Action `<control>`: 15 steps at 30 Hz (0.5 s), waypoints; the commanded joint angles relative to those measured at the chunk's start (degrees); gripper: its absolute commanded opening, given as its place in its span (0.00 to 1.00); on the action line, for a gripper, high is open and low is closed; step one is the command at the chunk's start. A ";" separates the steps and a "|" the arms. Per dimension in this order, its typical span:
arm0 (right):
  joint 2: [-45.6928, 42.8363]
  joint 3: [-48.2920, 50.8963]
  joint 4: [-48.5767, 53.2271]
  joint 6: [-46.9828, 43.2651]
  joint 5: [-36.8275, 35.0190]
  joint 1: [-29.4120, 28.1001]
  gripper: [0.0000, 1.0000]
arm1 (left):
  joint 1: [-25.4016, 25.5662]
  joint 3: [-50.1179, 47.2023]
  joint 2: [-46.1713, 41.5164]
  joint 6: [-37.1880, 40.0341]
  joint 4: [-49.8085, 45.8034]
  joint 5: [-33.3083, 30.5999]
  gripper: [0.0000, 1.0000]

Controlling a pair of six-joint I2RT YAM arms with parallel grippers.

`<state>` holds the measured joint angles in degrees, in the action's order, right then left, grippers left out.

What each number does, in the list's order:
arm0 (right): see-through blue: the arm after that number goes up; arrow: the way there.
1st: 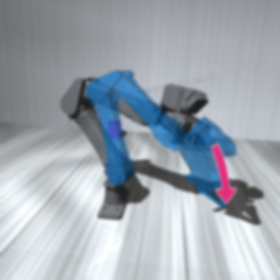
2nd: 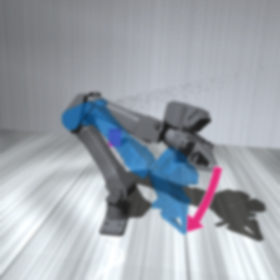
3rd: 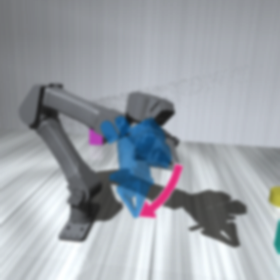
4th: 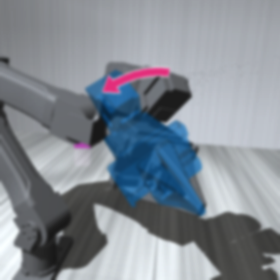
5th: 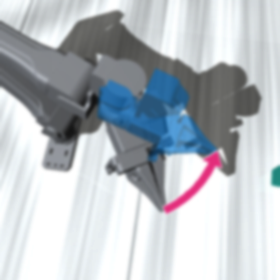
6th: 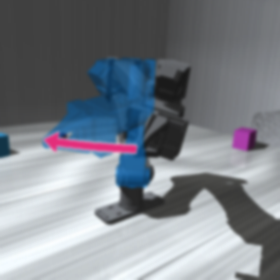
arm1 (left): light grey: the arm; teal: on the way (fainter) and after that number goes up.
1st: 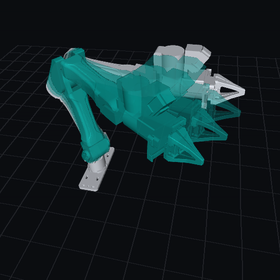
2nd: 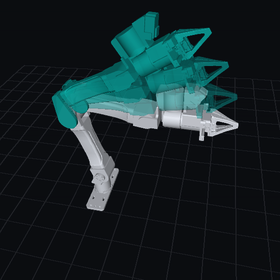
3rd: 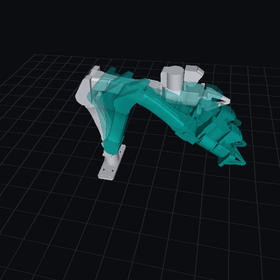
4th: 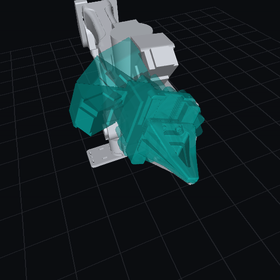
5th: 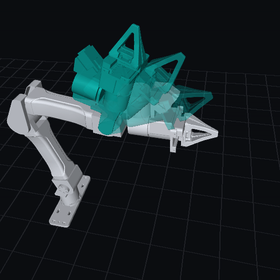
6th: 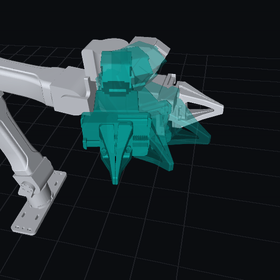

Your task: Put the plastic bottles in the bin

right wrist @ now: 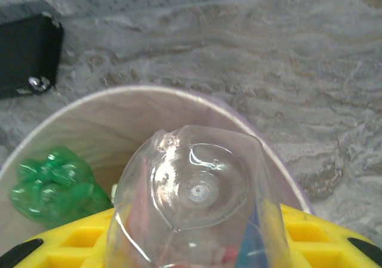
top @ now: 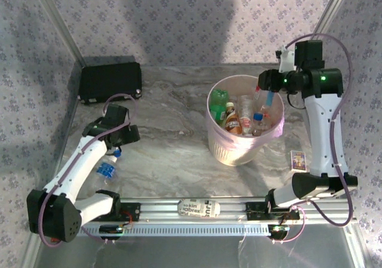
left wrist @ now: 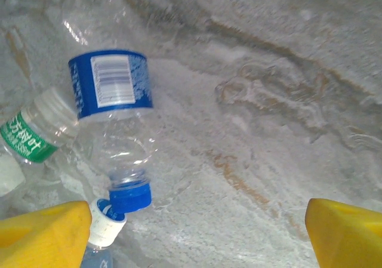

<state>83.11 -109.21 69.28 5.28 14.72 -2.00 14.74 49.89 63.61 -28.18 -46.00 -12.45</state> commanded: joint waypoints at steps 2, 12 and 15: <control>-2.34 4.29 1.49 -2.19 -1.75 -1.76 0.48 | -2.59 -4.11 -2.23 -2.10 -0.40 -1.48 0.94; -2.18 13.34 0.33 -2.62 -3.69 -5.01 0.49 | -8.56 -7.79 -4.05 -2.51 6.31 -1.32 0.96; -1.48 14.02 -0.16 -2.89 -4.15 -5.71 0.49 | -10.09 -7.78 -3.16 -1.90 6.79 -0.37 0.96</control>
<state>79.70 -98.54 60.55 4.80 11.77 -6.28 5.78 42.46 60.42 -30.28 -40.91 -13.10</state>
